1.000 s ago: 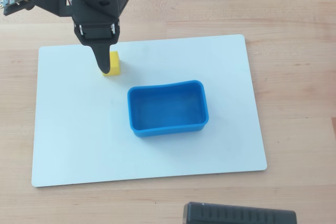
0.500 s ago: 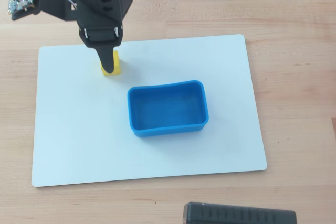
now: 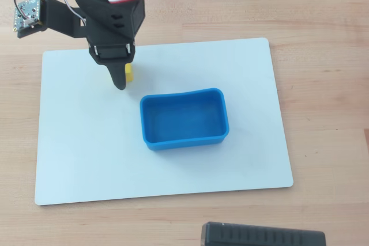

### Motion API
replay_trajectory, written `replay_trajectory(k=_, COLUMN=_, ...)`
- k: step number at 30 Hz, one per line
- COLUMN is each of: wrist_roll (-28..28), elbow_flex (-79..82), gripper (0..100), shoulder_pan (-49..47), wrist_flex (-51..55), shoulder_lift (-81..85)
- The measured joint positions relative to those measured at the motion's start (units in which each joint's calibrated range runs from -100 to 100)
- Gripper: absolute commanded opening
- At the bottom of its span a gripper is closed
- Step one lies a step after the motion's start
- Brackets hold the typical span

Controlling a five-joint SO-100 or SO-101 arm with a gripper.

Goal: Pick up yellow cube and drop it in the blue rectangular bin

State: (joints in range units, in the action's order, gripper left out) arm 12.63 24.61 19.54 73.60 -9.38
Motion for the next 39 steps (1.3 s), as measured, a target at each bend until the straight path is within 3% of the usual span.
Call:
replay_trajectory(k=27, wrist_roll=0.0, elbow_flex=-0.09, gripper=8, shoulder_pan=-0.77, wrist_flex=0.09, shoulder_lift=-1.57)
replay_trajectory(k=39, wrist_roll=-4.3, elbow_flex=-14.64, gripper=7, shoulder_pan=-6.56, wrist_flex=12.8, shoulder_lift=-1.57)
